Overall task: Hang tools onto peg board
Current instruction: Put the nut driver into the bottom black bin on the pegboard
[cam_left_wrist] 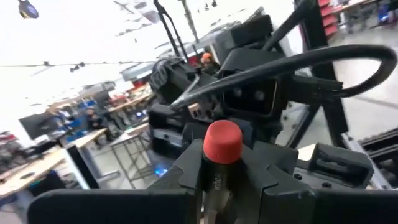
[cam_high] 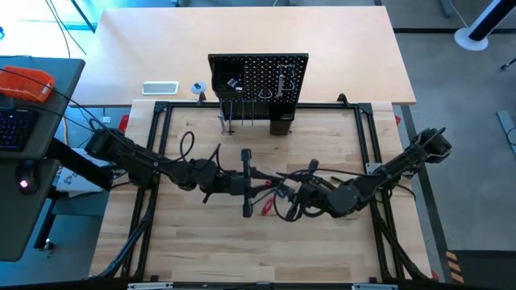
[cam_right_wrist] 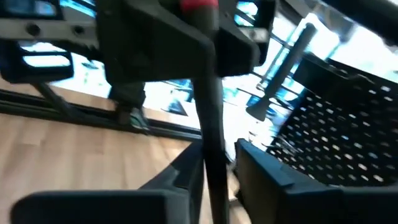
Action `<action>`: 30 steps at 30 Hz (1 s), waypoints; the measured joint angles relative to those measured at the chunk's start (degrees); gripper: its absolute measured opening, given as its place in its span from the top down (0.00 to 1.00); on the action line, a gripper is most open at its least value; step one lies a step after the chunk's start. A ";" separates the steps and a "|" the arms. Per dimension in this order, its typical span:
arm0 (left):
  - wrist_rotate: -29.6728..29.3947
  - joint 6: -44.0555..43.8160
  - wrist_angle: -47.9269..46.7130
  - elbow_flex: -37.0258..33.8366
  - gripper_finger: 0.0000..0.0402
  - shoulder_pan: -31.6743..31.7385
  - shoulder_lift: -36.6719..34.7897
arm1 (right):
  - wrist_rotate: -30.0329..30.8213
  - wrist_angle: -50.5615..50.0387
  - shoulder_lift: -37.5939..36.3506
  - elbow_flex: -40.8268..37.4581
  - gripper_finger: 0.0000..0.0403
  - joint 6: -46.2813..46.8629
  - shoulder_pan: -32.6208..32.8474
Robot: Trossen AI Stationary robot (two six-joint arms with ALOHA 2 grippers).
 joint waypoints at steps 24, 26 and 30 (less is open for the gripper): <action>-25.39 24.46 5.51 0.05 0.89 -3.22 -6.99 | 24.19 -5.00 -5.73 -0.02 0.68 -7.79 8.45; -25.19 22.95 4.77 0.05 0.89 -2.08 -5.81 | 24.26 -5.70 -5.73 -0.02 0.68 -7.37 8.76; -25.17 19.85 3.37 -0.01 0.89 1.04 -2.02 | 24.34 -10.21 -5.73 -0.02 0.68 -2.93 9.06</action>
